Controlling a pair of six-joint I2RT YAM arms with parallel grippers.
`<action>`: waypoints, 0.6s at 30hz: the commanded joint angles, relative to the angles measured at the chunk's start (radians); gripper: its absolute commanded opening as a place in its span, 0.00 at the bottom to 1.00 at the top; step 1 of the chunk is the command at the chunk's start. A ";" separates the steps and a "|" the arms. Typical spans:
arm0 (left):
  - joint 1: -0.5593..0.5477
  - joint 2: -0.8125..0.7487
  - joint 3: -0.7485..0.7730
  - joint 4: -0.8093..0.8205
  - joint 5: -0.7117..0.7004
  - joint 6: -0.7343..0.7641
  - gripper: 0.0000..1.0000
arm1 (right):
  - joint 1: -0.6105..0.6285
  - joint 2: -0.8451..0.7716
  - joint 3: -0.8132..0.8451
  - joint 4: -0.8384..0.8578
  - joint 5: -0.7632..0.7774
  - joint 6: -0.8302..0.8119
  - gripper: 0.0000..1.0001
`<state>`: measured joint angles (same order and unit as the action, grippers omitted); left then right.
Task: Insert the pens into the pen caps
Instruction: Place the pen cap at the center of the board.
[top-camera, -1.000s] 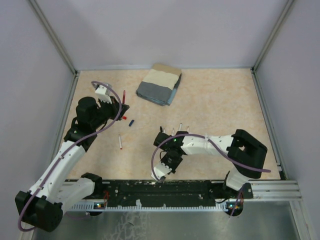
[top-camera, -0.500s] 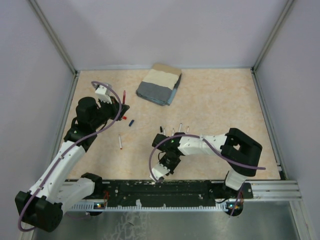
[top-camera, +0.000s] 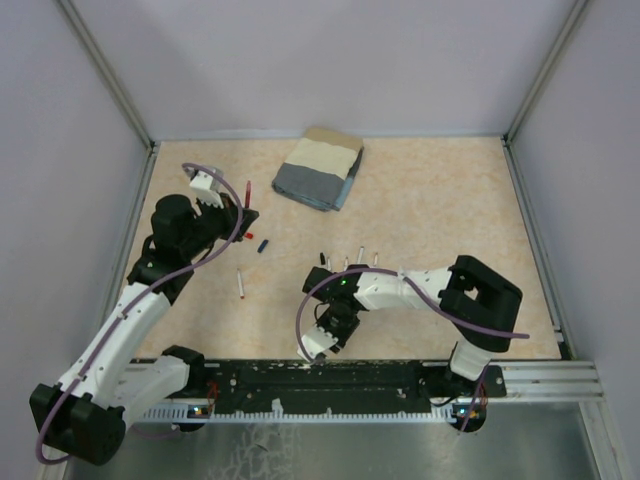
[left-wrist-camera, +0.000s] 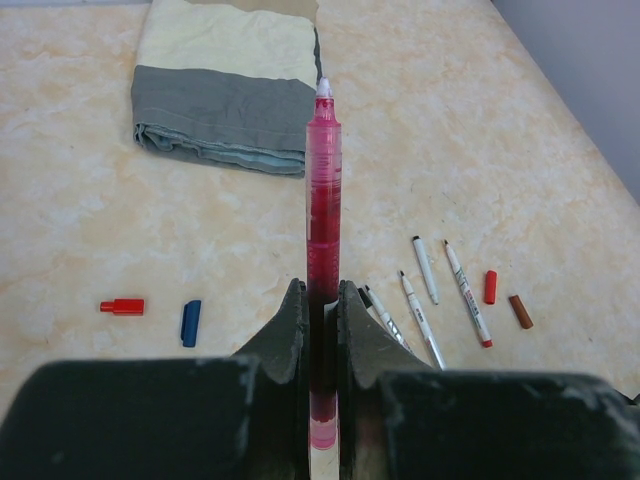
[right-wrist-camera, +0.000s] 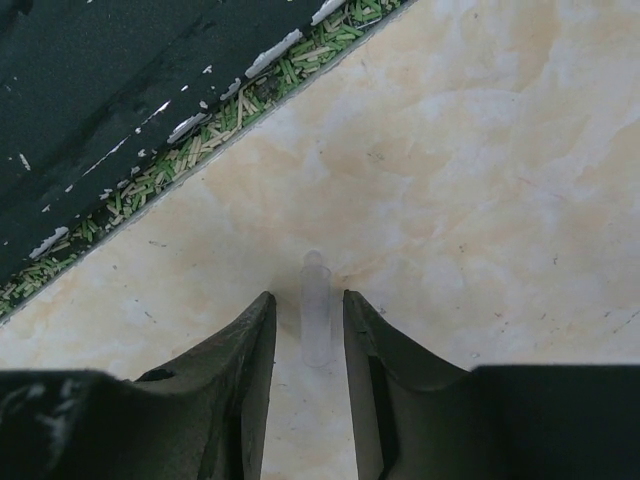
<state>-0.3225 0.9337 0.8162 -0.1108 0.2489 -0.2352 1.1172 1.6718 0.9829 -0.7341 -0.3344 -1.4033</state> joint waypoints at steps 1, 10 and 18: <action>0.005 -0.019 -0.005 0.033 0.012 -0.004 0.00 | 0.016 0.024 0.009 -0.022 -0.026 0.003 0.35; 0.006 -0.018 -0.004 0.031 0.012 -0.004 0.00 | 0.016 -0.009 0.025 -0.023 -0.054 0.033 0.36; 0.006 -0.018 -0.004 0.029 0.004 -0.002 0.00 | 0.015 -0.220 -0.040 0.117 -0.070 0.265 0.40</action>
<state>-0.3225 0.9310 0.8162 -0.1108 0.2481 -0.2352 1.1191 1.6039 0.9756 -0.7189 -0.3649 -1.2926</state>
